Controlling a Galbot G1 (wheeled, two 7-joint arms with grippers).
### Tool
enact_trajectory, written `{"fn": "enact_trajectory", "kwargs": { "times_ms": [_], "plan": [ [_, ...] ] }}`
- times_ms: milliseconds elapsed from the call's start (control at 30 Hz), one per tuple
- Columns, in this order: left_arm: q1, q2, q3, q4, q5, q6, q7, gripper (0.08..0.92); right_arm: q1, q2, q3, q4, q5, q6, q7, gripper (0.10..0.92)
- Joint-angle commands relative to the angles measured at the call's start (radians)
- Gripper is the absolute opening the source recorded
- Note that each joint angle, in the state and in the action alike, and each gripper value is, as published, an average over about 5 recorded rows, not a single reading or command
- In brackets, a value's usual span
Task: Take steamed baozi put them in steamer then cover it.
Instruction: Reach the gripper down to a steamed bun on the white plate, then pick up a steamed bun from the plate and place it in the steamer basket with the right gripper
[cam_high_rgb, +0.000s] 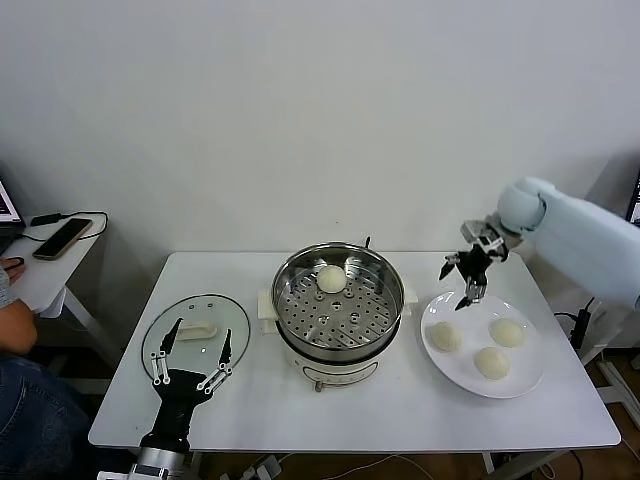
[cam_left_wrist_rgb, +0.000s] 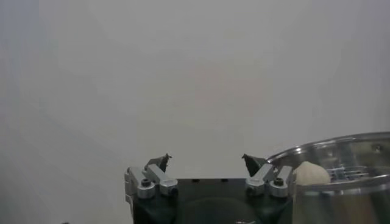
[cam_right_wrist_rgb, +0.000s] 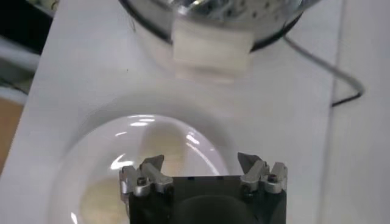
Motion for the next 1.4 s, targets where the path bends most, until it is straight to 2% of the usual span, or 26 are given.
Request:
{"fn": "enact_trajectory", "kwargs": {
  "times_ms": [33,633,933,1200,1400],
  "plan": [
    [-0.001,0.000,0.003,0.005,0.000,0.001,-0.001,0.823,-0.124,-0.013,0.030,-0.038,0.011,-0.044,0.051,0.823],
    [0.004,-0.004,-0.003,0.016,0.001,-0.004,-0.003,0.823,-0.189,0.040,0.075,-0.074,-0.055,-0.030,0.066,0.820],
    [0.003,-0.006,-0.005,0.014,0.001,-0.005,-0.006,0.823,-0.175,0.027,0.075,-0.051,-0.058,-0.028,0.082,0.683],
    [-0.003,-0.005,0.001,0.004,-0.001,-0.003,-0.007,0.823,0.002,-0.030,0.006,0.048,-0.022,-0.035,0.020,0.632],
    [-0.009,0.004,0.006,-0.002,-0.004,-0.005,-0.009,0.823,0.324,-0.025,-0.204,0.163,0.119,-0.073,-0.108,0.633]
  ]
}}
